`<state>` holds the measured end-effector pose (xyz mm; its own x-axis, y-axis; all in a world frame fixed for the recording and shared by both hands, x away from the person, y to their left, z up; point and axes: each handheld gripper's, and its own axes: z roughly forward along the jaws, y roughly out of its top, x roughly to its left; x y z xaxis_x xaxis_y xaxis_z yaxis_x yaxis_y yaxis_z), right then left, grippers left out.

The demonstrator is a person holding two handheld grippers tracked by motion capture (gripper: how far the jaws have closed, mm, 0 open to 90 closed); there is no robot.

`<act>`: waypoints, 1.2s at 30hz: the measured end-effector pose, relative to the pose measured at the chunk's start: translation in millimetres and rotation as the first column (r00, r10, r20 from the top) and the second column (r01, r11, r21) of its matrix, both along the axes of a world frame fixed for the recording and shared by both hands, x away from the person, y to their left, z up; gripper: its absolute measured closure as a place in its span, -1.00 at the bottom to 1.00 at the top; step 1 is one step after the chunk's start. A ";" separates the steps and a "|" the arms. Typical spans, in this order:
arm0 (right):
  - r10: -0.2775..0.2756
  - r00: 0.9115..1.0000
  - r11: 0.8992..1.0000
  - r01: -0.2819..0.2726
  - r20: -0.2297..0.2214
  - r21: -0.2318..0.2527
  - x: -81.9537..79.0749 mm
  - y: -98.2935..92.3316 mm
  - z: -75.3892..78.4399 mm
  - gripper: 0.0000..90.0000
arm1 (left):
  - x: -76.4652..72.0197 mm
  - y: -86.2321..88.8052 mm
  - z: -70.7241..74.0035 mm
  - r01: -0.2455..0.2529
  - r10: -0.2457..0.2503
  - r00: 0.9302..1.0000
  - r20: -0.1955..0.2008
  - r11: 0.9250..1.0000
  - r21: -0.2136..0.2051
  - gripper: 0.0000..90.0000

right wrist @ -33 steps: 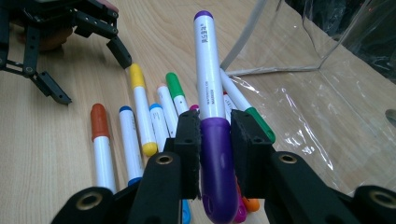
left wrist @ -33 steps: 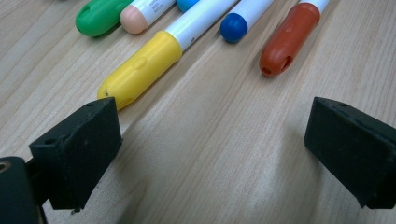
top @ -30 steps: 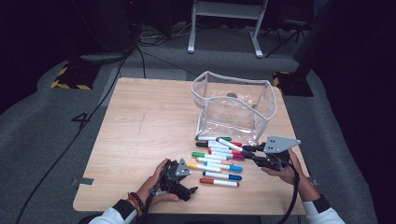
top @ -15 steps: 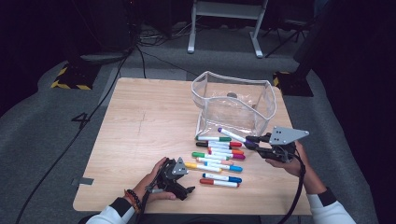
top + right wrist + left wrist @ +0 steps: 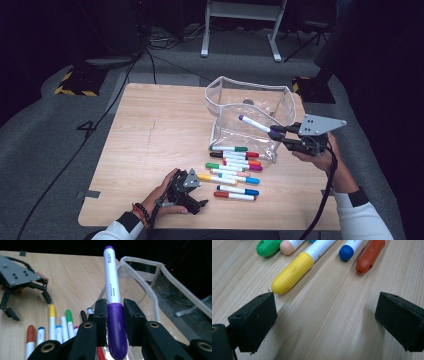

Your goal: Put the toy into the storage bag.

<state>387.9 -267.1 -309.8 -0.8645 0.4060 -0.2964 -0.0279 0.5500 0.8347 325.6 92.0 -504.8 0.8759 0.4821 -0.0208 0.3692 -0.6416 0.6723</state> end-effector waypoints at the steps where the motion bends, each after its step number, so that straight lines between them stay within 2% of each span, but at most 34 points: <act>1: -0.009 1.000 1.000 0.009 0.008 0.002 7.6 -0.6 8.5 0.64 | 0.0 0.0 0.0 0.000 0.000 1.000 0.000 1.000 0.000 -0.91; 3: -0.015 1.000 1.000 0.015 0.009 0.003 10.4 -0.4 10.9 0.64 | 0.0 0.0 0.0 -0.001 0.001 1.000 0.000 1.000 0.000 -0.91; 4: -0.028 1.000 1.000 0.028 0.008 -0.007 19.8 0.6 16.1 0.64 | 0.0 0.0 0.0 -0.001 0.001 1.000 0.000 1.000 0.000 -0.91; 8: -0.052 0.999 0.999 0.051 -0.005 -0.016 37.2 2.0 19.3 0.64 | 0.0 0.0 0.0 0.000 0.000 1.000 0.000 1.000 0.000 -0.91; 10: -0.062 0.998 0.998 0.062 -0.021 -0.018 47.7 2.7 18.8 0.64 | 0.0 0.0 0.0 -0.001 0.001 1.000 -0.001 1.000 -0.001 -0.91; 13: -0.086 0.996 0.995 0.084 -0.039 -0.044 62.5 6.0 16.6 0.64 | 0.0 0.0 0.0 0.000 0.000 1.000 0.000 1.000 0.000 -0.91; 14: -0.086 0.996 0.995 0.084 -0.039 -0.044 62.5 6.0 16.6 0.64 | 0.0 0.1 0.0 0.000 0.000 1.000 0.000 1.000 0.001 -0.91; 15: -0.105 0.993 0.993 0.102 -0.055 -0.057 72.2 7.8 14.7 0.64 | 0.0 0.0 0.0 -0.001 0.001 1.000 -0.001 1.000 0.001 -0.91; 17: -0.122 0.990 0.990 0.116 -0.067 -0.082 81.3 9.9 12.4 0.64 | 0.0 0.0 0.0 0.000 0.000 1.000 0.000 1.000 0.000 -0.91; 20: -0.136 0.987 0.987 0.128 -0.086 -0.096 89.8 11.2 9.7 0.64 | -0.1 0.0 0.0 -0.001 0.001 1.000 0.000 1.000 0.000 -0.91; 21: -0.150 0.983 0.984 0.137 -0.109 -0.115 98.8 12.6 6.4 0.64 | 0.0 0.0 0.0 0.000 0.000 1.000 0.000 1.000 0.000 -0.91; 24: -0.172 0.978 0.979 0.156 -0.119 -0.133 105.3 13.3 3.4 0.64 | 0.0 0.0 0.0 0.000 0.000 1.000 0.000 1.000 0.000 -0.91; 25: -0.190 0.971 0.975 0.170 -0.145 -0.144 113.5 13.3 -1.0 0.64 | 0.0 0.0 0.0 0.000 0.000 1.000 0.000 1.000 -0.001 -0.91; 29: -0.218 0.957 0.965 0.182 -0.192 -0.188 124.5 15.1 -8.6 0.64 | 0.0 0.0 0.0 -0.001 0.001 1.000 0.000 1.000 -0.001 -0.91; 30: -0.218 0.957 0.965 0.182 -0.192 -0.188 124.5 15.1 -8.6 0.64 | 0.0 0.0 0.0 -0.001 0.001 1.000 0.000 1.000 -0.001 -0.91; 31: -0.239 0.946 0.957 0.192 -0.217 -0.216 129.3 16.3 -12.2 0.64 | -0.1 0.0 0.0 -0.001 0.001 1.000 0.000 1.000 -0.001 -0.91; 36: -0.270 0.925 0.948 0.206 -0.268 -0.243 136.9 15.9 -17.5 0.64 | 0.0 0.0 0.0 0.000 0.000 1.000 0.000 1.000 0.000 -0.91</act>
